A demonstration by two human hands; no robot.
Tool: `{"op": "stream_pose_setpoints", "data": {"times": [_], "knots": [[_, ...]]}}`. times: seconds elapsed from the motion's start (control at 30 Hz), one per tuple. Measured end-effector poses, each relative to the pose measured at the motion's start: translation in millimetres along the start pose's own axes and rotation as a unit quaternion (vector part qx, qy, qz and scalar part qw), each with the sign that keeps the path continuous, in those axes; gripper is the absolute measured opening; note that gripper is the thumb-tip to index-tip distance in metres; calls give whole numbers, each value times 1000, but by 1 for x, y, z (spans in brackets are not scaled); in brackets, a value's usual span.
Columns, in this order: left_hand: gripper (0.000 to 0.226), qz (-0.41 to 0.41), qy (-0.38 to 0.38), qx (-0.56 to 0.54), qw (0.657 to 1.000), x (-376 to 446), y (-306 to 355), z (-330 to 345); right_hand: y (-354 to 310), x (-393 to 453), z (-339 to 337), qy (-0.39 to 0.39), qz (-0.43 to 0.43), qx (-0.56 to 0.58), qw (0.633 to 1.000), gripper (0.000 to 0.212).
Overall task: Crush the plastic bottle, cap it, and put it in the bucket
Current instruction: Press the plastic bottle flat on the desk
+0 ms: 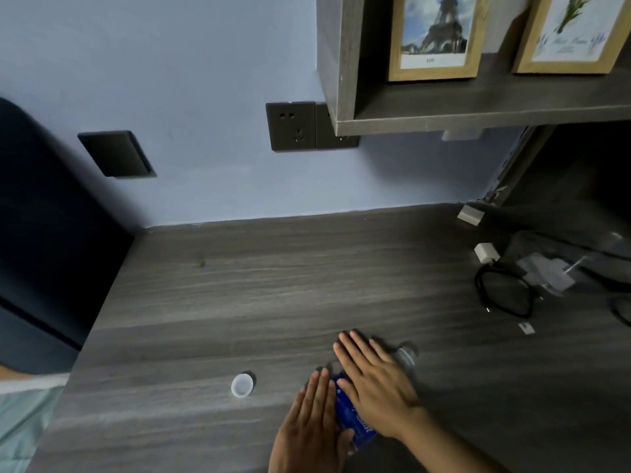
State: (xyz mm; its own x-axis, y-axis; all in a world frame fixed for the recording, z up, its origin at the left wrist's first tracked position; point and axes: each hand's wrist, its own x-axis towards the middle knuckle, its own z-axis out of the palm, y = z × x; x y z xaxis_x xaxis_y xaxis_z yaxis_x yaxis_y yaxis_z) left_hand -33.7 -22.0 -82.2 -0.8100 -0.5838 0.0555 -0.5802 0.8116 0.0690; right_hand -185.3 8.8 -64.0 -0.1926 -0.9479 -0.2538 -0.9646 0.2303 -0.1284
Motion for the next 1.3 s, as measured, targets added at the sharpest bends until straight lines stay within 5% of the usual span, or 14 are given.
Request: {"op": "stream_pose_setpoints", "data": {"times": [0.4,0.57,0.7,0.83,0.93,1.0,1.1,1.2,1.3], "knots": [[68,-18,41,39,998,2,-1,12,9,4,11,74,-65,-58,993,71],[67,-18,13,24,999,5,2,17,4,4,6,6,-35,4,999,61],[67,-9,60,23,998,5,2,13,2,-1,1,59,-29,-39,997,68],[62,-16,17,-21,1000,6,7,6,1,-5,-6,188,-35,-42,981,36],[63,-8,44,-26,999,6,9,8,0,-16,-5,237,64,51,968,43],[71,-1,69,-23,997,5,11,12,0,-26,-4,248,184,152,939,44],[73,1,73,-14,997,3,11,12,0,-30,4,242,352,339,838,61],[73,-14,74,6,997,2,12,11,-7,-29,3,273,388,459,751,35],[74,-26,69,12,997,0,10,11,-5,-27,6,229,394,516,726,30]]}}
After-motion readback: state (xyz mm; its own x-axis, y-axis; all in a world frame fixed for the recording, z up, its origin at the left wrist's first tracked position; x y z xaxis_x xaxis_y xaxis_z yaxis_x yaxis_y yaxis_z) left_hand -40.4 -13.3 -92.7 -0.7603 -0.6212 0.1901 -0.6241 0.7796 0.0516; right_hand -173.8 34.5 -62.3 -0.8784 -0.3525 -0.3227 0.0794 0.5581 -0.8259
